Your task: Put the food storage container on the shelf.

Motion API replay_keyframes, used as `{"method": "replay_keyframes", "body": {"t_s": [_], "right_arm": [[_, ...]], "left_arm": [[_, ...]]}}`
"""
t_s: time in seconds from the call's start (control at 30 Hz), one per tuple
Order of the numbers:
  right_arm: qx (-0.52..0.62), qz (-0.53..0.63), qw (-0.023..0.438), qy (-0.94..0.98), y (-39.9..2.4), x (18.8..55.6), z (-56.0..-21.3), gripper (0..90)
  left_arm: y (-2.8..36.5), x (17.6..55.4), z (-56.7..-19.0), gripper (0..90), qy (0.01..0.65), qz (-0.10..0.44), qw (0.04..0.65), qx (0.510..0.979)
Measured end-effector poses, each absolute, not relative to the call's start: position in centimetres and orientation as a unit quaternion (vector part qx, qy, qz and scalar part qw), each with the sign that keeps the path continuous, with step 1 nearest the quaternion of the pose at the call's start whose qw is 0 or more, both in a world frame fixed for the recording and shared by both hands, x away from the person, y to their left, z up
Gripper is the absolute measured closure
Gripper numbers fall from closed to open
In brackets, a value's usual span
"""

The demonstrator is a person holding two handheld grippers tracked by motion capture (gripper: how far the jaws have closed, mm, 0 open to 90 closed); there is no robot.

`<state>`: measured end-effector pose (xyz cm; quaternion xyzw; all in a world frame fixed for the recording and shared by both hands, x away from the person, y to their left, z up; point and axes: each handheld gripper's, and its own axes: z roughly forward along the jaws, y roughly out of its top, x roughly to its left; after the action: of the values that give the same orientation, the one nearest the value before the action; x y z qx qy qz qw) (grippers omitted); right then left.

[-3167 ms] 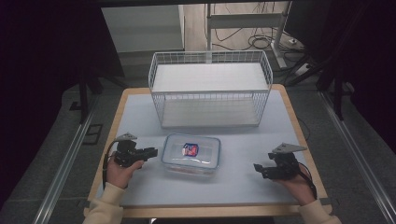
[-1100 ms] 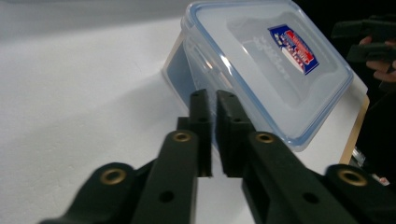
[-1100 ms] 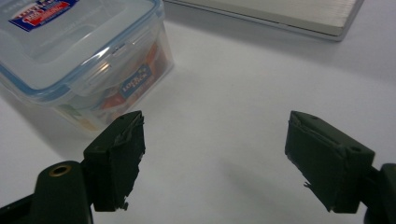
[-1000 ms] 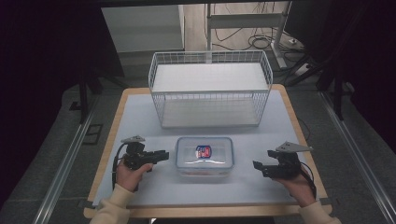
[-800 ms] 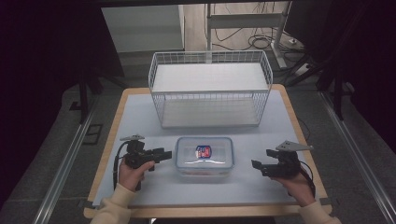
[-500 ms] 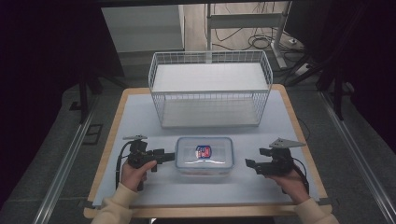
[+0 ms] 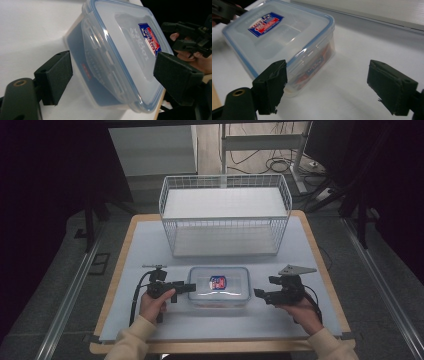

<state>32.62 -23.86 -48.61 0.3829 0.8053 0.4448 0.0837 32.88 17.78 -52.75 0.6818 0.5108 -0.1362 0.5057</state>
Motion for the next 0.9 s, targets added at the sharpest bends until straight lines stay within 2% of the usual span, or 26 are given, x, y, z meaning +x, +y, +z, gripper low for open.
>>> {"method": "replay_keyframes", "body": {"t_s": [0.17, 0.4, 0.6, 0.9], "right_arm": [[0.392, 0.447, 0.083, 0.800, -24.4, 32.2, -48.7, 15.0], [0.403, 0.449, 0.079, 0.794, -24.8, 31.8, -48.7, 15.1], [0.402, 0.457, 0.034, 0.793, -22.9, 32.4, -48.3, 15.0], [0.441, 0.439, -0.043, 0.782, -20.9, 35.0, -49.3, 15.8]], "left_arm": [[17.0, 33.4, -53.3, 15.7, 0.506, -0.156, 0.504, 0.683], [16.8, 33.1, -52.8, 26.9, 0.512, -0.131, 0.505, 0.683], [17.1, 32.7, -53.0, 31.7, 0.518, -0.142, 0.510, 0.672], [17.1, 32.6, -52.9, 31.6, 0.515, -0.145, 0.504, 0.679]]}}
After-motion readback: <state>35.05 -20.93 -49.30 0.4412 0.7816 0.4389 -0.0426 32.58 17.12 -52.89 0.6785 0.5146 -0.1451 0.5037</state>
